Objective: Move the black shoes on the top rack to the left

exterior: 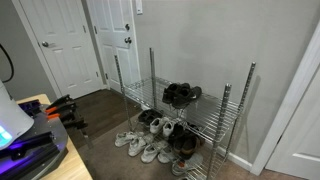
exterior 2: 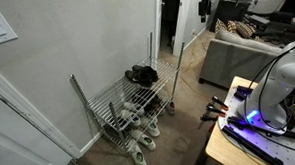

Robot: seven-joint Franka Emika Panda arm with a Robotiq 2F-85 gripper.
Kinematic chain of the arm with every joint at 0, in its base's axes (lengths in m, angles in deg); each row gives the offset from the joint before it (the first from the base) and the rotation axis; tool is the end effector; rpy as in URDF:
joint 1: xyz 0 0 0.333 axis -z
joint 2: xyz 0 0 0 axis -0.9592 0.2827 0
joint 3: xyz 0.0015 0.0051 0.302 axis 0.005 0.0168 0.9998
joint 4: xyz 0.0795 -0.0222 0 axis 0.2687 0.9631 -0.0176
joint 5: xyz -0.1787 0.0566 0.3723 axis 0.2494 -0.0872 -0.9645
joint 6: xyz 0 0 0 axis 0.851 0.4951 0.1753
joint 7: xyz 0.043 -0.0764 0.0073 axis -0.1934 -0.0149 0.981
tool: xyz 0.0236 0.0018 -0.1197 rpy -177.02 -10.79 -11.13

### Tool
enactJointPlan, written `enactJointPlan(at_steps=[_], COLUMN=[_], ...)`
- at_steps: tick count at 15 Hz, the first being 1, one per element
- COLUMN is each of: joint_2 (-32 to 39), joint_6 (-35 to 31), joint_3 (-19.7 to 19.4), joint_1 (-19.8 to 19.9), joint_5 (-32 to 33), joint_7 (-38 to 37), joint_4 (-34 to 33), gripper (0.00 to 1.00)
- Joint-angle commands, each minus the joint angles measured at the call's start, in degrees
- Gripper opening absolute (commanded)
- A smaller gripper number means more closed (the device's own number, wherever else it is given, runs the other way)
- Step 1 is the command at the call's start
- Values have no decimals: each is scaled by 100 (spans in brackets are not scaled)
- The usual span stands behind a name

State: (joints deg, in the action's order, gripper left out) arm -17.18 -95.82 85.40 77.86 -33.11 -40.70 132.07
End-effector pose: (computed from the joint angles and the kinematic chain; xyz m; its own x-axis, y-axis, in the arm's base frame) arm 0.4658 -0.0946 0.5170 0.9739 0.0147 -0.2263 0.0517 -0.9860 0.1586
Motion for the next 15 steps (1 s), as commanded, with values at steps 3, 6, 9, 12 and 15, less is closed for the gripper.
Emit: enactJointPlan(at_steps=[3,6,9,12,15], joint_2=[5,5,5,25,21], joint_6=[20,20,20,29,-95], joint_3=[-35,-36,-36,-25,26], joint_1=[-41,-41,-41,-45,-52], joint_5=[6,6,6,22,125], joint_7=[-7,-7,-7,-21,-164], joint_4=[-17,-17,-17,-2,68], gripper=[100,100,100,100,100])
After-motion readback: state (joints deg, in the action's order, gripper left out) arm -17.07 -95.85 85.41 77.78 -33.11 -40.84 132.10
